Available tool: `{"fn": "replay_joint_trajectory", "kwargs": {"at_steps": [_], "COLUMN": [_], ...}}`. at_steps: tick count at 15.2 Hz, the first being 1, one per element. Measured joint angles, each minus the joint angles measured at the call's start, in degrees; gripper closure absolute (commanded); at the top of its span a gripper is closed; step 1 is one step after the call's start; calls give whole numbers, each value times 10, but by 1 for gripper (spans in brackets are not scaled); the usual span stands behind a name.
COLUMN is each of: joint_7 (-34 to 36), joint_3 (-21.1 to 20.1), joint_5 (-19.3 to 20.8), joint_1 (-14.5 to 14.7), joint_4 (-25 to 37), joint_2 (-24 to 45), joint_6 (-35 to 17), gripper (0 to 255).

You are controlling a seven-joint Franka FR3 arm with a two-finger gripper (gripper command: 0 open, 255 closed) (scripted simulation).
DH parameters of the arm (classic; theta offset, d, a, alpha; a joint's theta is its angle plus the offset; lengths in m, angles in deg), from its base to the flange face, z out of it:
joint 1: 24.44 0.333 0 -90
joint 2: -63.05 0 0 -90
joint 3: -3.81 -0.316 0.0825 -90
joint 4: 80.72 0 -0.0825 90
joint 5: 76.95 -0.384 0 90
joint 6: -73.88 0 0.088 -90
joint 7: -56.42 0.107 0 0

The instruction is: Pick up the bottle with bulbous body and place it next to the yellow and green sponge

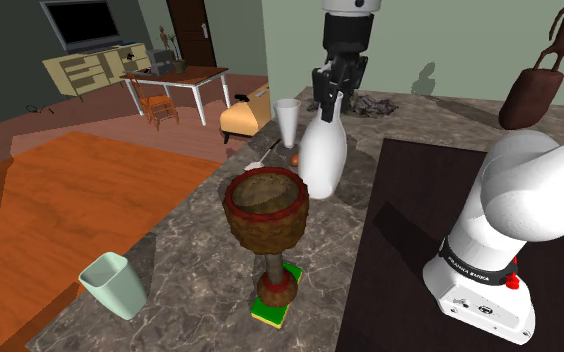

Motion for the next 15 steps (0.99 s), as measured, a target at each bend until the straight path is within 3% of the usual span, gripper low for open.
{"fn": "replay_joint_trajectory", "kwargs": {"at_steps": [15], "joint_7": [-2], "joint_3": [-11], "joint_5": [-11], "joint_1": [6], "joint_4": [-122], "joint_2": [-10], "joint_6": [-112], "gripper": [255]}}
